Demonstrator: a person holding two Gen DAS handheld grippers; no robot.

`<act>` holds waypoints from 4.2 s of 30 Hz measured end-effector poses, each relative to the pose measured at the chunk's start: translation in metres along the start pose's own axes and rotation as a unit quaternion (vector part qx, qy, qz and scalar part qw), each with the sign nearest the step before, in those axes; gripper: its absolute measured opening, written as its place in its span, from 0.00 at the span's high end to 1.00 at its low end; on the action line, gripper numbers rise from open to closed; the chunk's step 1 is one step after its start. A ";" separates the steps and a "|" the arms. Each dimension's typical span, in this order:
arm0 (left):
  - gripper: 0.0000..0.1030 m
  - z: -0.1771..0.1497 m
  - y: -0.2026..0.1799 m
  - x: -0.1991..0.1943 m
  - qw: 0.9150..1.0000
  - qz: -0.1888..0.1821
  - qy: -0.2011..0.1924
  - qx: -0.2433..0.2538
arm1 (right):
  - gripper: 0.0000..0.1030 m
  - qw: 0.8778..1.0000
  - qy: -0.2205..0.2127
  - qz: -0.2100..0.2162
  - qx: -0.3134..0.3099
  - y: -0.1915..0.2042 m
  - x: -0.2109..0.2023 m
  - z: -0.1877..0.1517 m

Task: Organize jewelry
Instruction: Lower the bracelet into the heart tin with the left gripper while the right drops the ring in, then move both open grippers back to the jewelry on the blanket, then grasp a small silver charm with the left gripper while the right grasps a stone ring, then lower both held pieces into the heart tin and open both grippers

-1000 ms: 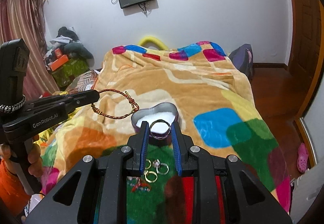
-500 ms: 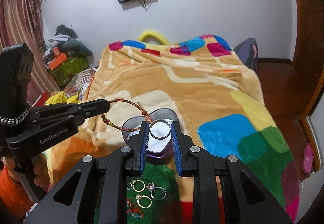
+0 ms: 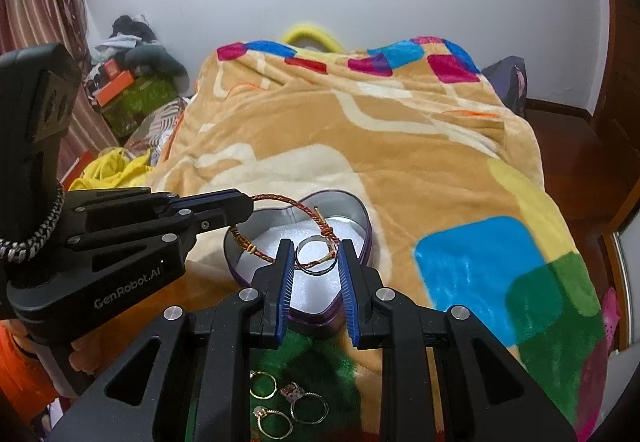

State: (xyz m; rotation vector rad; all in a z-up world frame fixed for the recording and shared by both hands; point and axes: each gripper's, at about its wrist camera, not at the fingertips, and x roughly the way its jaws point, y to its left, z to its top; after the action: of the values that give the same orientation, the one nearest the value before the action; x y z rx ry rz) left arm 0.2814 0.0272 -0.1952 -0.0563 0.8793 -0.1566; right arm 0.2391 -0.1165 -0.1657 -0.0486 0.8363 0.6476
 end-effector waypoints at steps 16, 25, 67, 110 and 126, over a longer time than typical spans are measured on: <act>0.93 0.000 0.001 -0.010 1.000 -0.005 0.004 0.003 | 0.75 1.000 0.019 -0.009 -0.010 0.003 -0.001 0.004; 0.73 -0.003 -0.002 -0.044 1.000 0.007 -0.015 0.007 | 0.75 1.000 -0.008 -0.027 -0.008 0.006 -0.036 0.003; 0.91 -0.094 -0.061 -0.034 0.993 -0.065 0.089 0.038 | 0.75 0.998 0.032 -0.054 0.032 -0.002 -0.069 -0.078; 0.92 -0.057 -0.013 -0.059 0.999 -0.051 0.010 -0.007 | 0.82 0.998 0.063 -0.023 -0.005 0.003 -0.008 -0.061; 0.92 -0.024 -0.015 -0.079 0.998 -0.041 -0.037 -0.003 | 0.86 0.999 -0.017 -0.033 -0.010 0.011 -0.053 -0.031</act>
State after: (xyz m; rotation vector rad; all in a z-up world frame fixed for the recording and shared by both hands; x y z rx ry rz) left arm 0.2119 0.0257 -0.1483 -0.1028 0.8035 -0.2272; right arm 0.1864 -0.1440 -0.1472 -0.0836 0.7926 0.5935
